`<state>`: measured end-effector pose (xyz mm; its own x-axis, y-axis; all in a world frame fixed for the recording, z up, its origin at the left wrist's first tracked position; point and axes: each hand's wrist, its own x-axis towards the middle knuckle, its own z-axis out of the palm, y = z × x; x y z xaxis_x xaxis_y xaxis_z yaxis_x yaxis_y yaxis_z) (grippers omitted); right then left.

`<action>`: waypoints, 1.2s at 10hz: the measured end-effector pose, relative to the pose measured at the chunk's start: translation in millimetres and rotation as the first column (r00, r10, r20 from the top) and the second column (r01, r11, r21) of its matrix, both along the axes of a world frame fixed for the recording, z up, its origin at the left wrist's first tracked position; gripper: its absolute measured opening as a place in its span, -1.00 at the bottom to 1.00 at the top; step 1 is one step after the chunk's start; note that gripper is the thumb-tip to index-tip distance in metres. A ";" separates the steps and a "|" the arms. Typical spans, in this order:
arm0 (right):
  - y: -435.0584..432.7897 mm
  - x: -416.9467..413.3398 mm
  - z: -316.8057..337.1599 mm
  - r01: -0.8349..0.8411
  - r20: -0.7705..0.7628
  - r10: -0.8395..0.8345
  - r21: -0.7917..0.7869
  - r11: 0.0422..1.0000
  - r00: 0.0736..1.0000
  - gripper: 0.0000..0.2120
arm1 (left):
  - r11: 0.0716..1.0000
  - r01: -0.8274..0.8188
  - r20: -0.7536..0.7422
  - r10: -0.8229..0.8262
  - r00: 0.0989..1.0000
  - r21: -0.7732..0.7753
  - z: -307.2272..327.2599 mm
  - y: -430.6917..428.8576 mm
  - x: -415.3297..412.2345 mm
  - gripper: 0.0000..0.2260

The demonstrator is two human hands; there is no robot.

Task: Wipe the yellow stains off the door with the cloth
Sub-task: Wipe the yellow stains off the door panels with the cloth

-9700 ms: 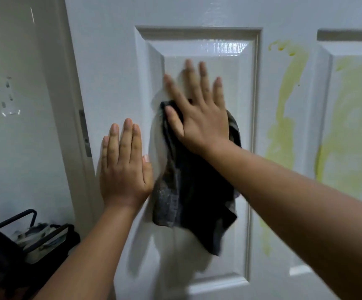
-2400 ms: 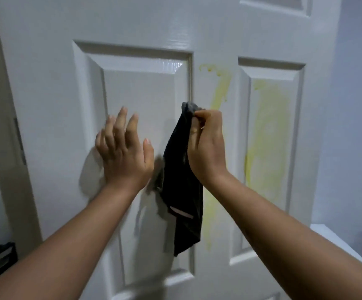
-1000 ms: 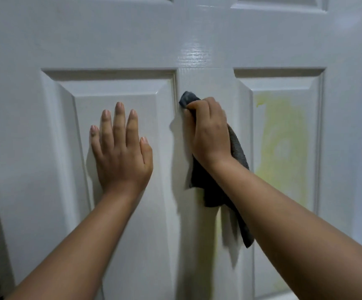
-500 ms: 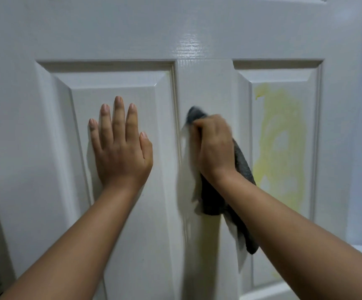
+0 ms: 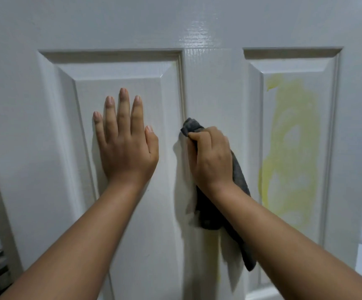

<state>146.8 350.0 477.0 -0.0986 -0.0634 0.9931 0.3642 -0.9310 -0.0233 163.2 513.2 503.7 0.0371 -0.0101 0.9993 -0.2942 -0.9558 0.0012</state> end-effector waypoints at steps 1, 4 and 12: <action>-15.0 -1.4 6.4 -0.080 0.049 0.068 0.306 0.949 0.996 -0.96 | 1.000 0.004 -0.016 -0.004 1.000 0.000 0.1 0.9 -0.6 -0.51; -21.0 -5.3 -20.1 -0.095 0.003 0.102 0.403 0.910 0.995 -0.94 | 1.000 0.003 -0.028 -0.003 1.000 -0.002 -0.2 -0.1 -2.6 -0.50; 8.4 -3.7 -77.7 -0.001 -0.070 0.036 0.446 0.895 0.997 -0.94 | 0.977 -0.028 -0.049 0.039 0.998 0.210 -60.6 9.0 -5.6 -0.46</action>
